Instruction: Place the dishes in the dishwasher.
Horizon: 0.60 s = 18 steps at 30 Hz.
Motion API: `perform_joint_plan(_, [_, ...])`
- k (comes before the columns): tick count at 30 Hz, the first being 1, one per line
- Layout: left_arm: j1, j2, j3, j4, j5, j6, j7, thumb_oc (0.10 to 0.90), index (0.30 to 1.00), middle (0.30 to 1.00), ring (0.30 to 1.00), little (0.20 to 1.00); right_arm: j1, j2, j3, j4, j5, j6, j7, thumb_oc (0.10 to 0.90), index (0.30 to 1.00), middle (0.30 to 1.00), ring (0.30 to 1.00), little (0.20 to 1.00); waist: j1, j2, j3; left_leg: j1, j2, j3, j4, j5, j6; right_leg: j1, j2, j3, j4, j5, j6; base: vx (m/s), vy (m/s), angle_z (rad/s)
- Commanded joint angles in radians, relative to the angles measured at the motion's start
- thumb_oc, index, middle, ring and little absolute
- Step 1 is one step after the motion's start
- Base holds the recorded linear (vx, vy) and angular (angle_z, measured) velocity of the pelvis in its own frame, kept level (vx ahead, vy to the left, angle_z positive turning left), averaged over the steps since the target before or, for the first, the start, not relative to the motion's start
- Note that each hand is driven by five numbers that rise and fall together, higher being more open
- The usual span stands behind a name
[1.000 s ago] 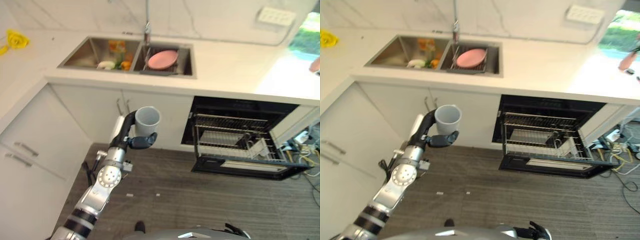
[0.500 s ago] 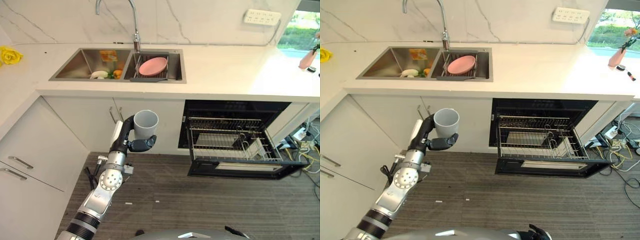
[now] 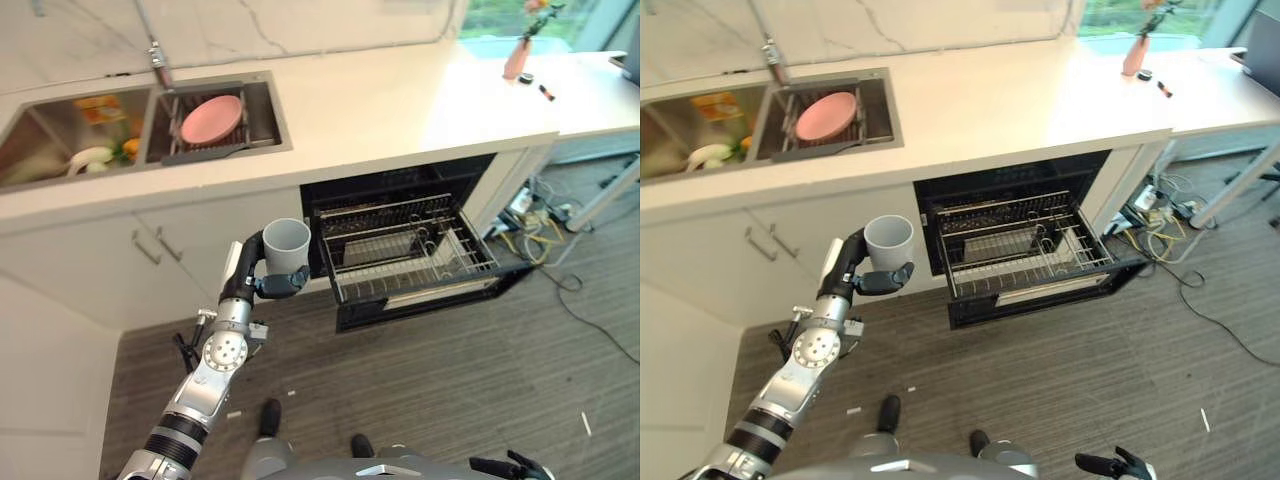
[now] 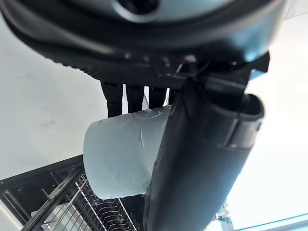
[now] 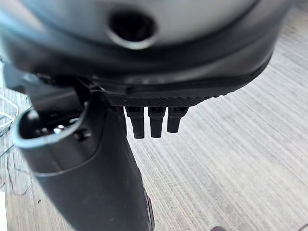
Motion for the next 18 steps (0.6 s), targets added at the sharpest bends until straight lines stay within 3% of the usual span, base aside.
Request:
perform_joint_plan(1, [-0.073, 0.111, 0.052, -0.169, 0.057, -0.088, 0.028, 0.4, 0.3, 0.3, 0.3, 0.3, -0.006, 0.07, 0.047, -0.076, 0.037, -0.036, -0.012, 0.8, 0.9, 0.9, 0.9, 0.9, 0.003, -0.091, -0.064, -0.014, 0.01, 0.076, 0.011, -0.024, -0.028, -0.017, -0.165, -0.055, 0.057, 0.049, 0.196, 0.07, 0.331, -0.32])
perform_joint_plan(3, [-0.073, 0.112, 0.052, -0.168, 0.057, -0.089, 0.028, 0.4, 0.3, 0.3, 0.3, 0.3, -0.005, 0.071, 0.047, -0.077, 0.037, -0.035, -0.013, 0.8, 0.9, 0.9, 0.9, 0.9, 0.01, -0.093, -0.067, -0.014, 0.011, 0.084, 0.011, -0.025, -0.027, -0.022, -0.166, -0.047, 0.057, 0.05, 0.197, 0.01, 0.141, -0.59])
perform_joint_plan(5, [-0.082, 0.133, 0.069, -0.171, 0.061, -0.083, 0.049, 0.4, 0.3, 0.3, 0.3, 0.3, -0.023, 0.043, 0.046, -0.155, -0.023, -0.041, -0.05, 0.8, 0.9, 0.9, 0.9, 0.9, 0.023, -0.098, -0.064, -0.001, -0.002, 0.133, 0.011, -0.051, -0.006, -0.094, -0.207, -0.161, 0.118, 0.118, 0.207, 0.03, 0.357, -0.92])
perform_joint_plan(7, [-0.075, 0.135, 0.087, -0.192, 0.072, -0.087, 0.049, 0.4, 0.3, 0.3, 0.3, 0.3, -0.016, -0.002, 0.033, -0.314, -0.085, -0.053, -0.078, 0.8, 0.9, 0.9, 0.9, 0.9, 0.024, -0.089, -0.057, 0.022, -0.008, 0.167, 0.011, -0.065, 0.001, -0.133, -0.216, -0.281, 0.162, 0.145, 0.189, 0.04, 0.247, -0.99])
perform_joint_plan(8, [-0.074, 0.134, 0.086, -0.192, 0.072, -0.087, 0.049, 0.4, 0.3, 0.3, 0.3, 0.3, -0.014, -0.002, 0.033, -0.316, -0.086, -0.052, -0.079, 0.8, 0.9, 0.9, 0.9, 0.9, 0.024, -0.089, -0.06, 0.024, -0.008, 0.166, 0.011, -0.072, 0.0, -0.131, -0.216, -0.282, 0.162, 0.139, 0.19, 0.0, 0.273, -0.85])
perform_joint_plan(9, [-0.079, 0.137, 0.099, -0.205, 0.085, -0.092, 0.048, 0.4, 0.3, 0.3, 0.3, 0.3, -0.01, -0.049, 0.009, -0.471, -0.128, -0.069, -0.095, 0.8, 0.9, 0.9, 0.9, 0.9, 0.015, -0.074, -0.055, 0.042, -0.011, 0.2, 0.011, -0.083, 0.009, -0.152, -0.207, -0.378, 0.191, 0.125, 0.184, 0.02, 0.26, -0.65])
perform_joint_plan(10, [-0.077, 0.132, 0.107, -0.209, 0.097, -0.091, 0.048, 0.4, 0.3, 0.3, 0.3, 0.3, -0.007, -0.071, -0.005, -0.551, -0.15, -0.079, -0.102, 0.8, 0.9, 0.9, 0.9, 0.9, 0.005, -0.071, -0.054, 0.054, -0.014, 0.218, 0.011, -0.091, 0.013, -0.163, -0.186, -0.407, 0.187, 0.105, 0.182, -0.01, 0.26, -0.34])
perform_joint_plan(11, [-0.077, 0.132, 0.107, -0.209, 0.097, -0.091, 0.048, 0.4, 0.3, 0.3, 0.3, 0.3, -0.007, -0.071, -0.005, -0.551, -0.15, -0.079, -0.102, 0.8, 0.9, 0.9, 0.9, 0.9, 0.005, -0.071, -0.054, 0.054, -0.014, 0.218, 0.011, -0.091, 0.013, -0.163, -0.186, -0.407, 0.187, 0.105, 0.182, 0.04, 0.146, -0.71])
perform_joint_plan(12, [-0.067, 0.127, 0.121, -0.215, 0.115, -0.088, 0.043, 0.4, 0.3, 0.3, 0.3, 0.3, 0.01, -0.093, -0.027, -0.678, -0.177, -0.078, -0.106, 0.8, 0.9, 0.9, 0.9, 0.9, -0.011, -0.065, -0.056, 0.072, -0.014, 0.236, 0.011, -0.102, 0.013, -0.165, -0.135, -0.391, 0.159, 0.064, 0.173, 0.03, 0.067, -0.48])
perform_joint_plan(14, [-0.067, 0.127, 0.121, -0.215, 0.115, -0.088, 0.043, 0.4, 0.3, 0.3, 0.3, 0.3, 0.01, -0.093, -0.027, -0.678, -0.177, -0.078, -0.106, 0.8, 0.9, 0.9, 0.9, 0.9, -0.011, -0.065, -0.056, 0.072, -0.014, 0.236, 0.011, -0.102, 0.013, -0.165, -0.135, -0.391, 0.159, 0.064, 0.173, 0.04, 0.083, -0.32])
perform_joint_plan(15, [-0.065, 0.112, 0.147, -0.216, 0.147, -0.073, 0.048, 0.4, 0.3, 0.3, 0.3, 0.3, 0.034, -0.131, -0.064, -0.95, -0.242, -0.119, -0.091, 0.8, 0.9, 0.9, 0.9, 0.9, -0.027, -0.064, -0.06, 0.106, -0.026, 0.275, 0.011, -0.115, 0.019, -0.122, -0.126, -0.409, 0.031, 0.05, 0.15, 0.06, 0.098, -0.16])
perform_joint_plan(17, [-0.065, 0.112, 0.147, -0.216, 0.147, -0.073, 0.048, 0.4, 0.3, 0.3, 0.3, 0.3, 0.034, -0.131, -0.064, -0.95, -0.242, -0.119, -0.091, 0.8, 0.9, 0.9, 0.9, 0.9, -0.027, -0.064, -0.06, 0.106, -0.026, 0.275, 0.011, -0.115, 0.019, -0.122, -0.126, -0.409, 0.031, 0.05, 0.15, 0.0, 0.029, -0.33])
perform_joint_plan(18, [-0.069, 0.103, 0.16, -0.205, 0.175, -0.071, 0.054, 0.4, 0.3, 0.3, 0.3, 0.3, 0.008, -0.154, -0.052, -1.079, -0.289, -0.129, -0.076, 0.8, 0.9, 0.9, 0.9, 0.9, -0.019, -0.071, -0.068, 0.115, -0.019, 0.312, 0.011, -0.108, 0.016, -0.089, -0.127, -0.399, -0.032, 0.07, 0.156, -0.06, -0.04, -0.5])
